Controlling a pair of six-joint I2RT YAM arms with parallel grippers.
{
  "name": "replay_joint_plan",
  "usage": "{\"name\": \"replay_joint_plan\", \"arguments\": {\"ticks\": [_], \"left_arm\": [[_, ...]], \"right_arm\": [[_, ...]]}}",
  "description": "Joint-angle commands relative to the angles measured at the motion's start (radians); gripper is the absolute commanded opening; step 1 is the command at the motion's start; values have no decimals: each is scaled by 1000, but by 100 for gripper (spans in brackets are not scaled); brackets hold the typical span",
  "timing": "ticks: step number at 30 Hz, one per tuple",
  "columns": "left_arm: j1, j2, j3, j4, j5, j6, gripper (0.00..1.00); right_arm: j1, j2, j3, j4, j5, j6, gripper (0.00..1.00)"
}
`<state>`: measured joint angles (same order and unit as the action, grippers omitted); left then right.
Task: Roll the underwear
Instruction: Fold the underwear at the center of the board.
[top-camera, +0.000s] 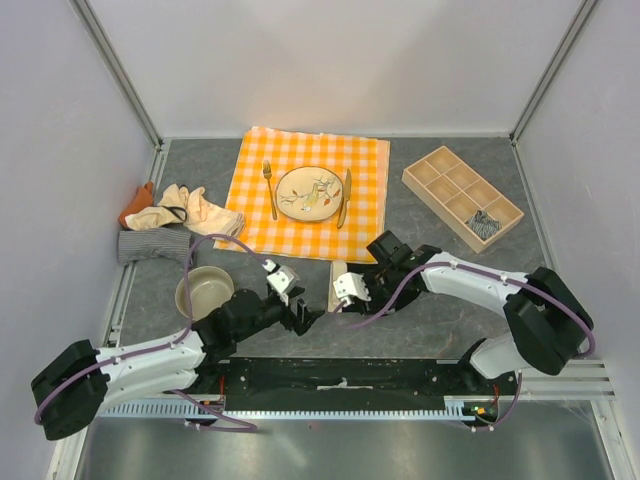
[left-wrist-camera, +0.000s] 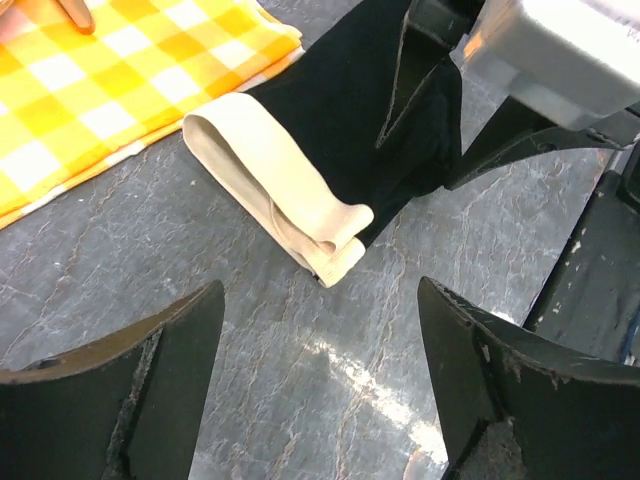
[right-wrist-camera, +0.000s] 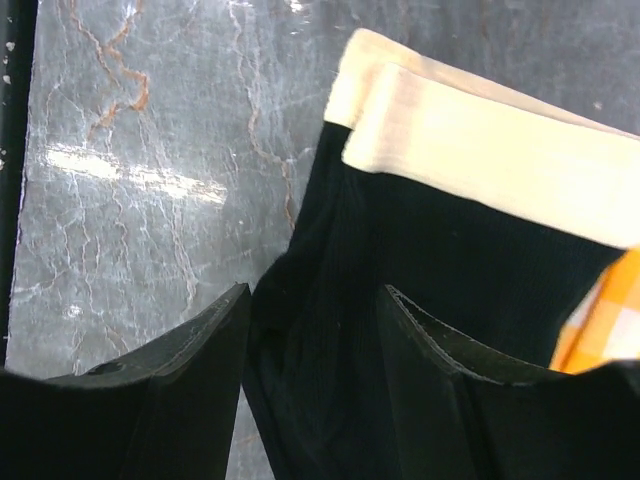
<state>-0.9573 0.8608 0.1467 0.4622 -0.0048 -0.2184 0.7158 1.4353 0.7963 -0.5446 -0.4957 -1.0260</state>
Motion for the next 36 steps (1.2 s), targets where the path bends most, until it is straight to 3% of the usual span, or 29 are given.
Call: {"name": "replay_joint_plan", "arguments": {"ticks": [1,6,9,17,23,27,36], "left_arm": [[-3,-63,-70,164,-14,95,84],[-9,-22,-84,246,127,137,81],[-52,15,-91,297,157,172,80],[-280,81,-99,362,43,372,79],[-512,211,-52,342,-137,553,80],[-629,326,2,342,-256,651,82],[-672,645,128,473,-415,751,83]], "right_arm": [[46,39,-17,46,46,-11,61],[71,71,-16,32,77,3,52],[77,85,-22,25,100,12,40],[79,90,-3,-61,89,1,12],[77,68,75,-271,-105,-37,9],[74,79,90,-327,-139,-45,9],[60,128,106,-337,-165,-45,9]]}}
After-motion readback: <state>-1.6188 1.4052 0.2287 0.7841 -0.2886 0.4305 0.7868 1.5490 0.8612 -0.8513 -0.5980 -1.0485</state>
